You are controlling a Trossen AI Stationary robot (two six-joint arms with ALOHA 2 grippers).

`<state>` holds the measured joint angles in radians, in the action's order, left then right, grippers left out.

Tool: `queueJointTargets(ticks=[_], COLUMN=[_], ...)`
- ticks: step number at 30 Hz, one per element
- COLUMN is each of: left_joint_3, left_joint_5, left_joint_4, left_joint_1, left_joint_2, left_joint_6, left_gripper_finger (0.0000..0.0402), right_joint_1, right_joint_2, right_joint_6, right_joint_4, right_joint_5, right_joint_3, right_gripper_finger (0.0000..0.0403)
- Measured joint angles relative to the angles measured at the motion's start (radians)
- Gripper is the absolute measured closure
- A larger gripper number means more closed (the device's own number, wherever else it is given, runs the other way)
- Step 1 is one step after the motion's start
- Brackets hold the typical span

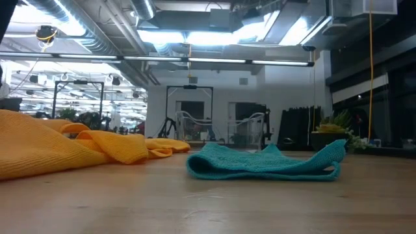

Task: Fold microfiber towels
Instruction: Fold the blue microfiber cloth

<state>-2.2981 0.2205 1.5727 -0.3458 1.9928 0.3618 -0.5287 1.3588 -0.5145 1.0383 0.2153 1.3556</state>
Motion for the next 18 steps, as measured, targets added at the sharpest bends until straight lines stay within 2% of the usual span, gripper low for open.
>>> queueJointTargets(ticks=[9, 14, 18], left_joint_3=[0.088, 0.122, 0.145], left_joint_5=[0.043, 0.054, -0.036], left_joint_4=[-0.001, -0.002, -0.002], left_joint_1=[-0.021, -0.032, -0.043], left_joint_2=[-0.011, -0.010, -0.010], left_joint_6=[0.111, 0.227, 0.152], left_gripper_finger=[0.0161, 0.0158, 0.0159], right_joint_1=[0.005, 0.006, 0.006], right_joint_2=[0.143, 0.210, 0.254], right_joint_6=[-0.022, -0.033, -0.026], right_joint_4=[-0.027, -0.094, -0.153], right_joint_5=[0.000, 0.000, 0.000], right_joint_3=[0.000, 0.000, 0.000], right_gripper_finger=[0.0187, 0.0187, 0.0187])
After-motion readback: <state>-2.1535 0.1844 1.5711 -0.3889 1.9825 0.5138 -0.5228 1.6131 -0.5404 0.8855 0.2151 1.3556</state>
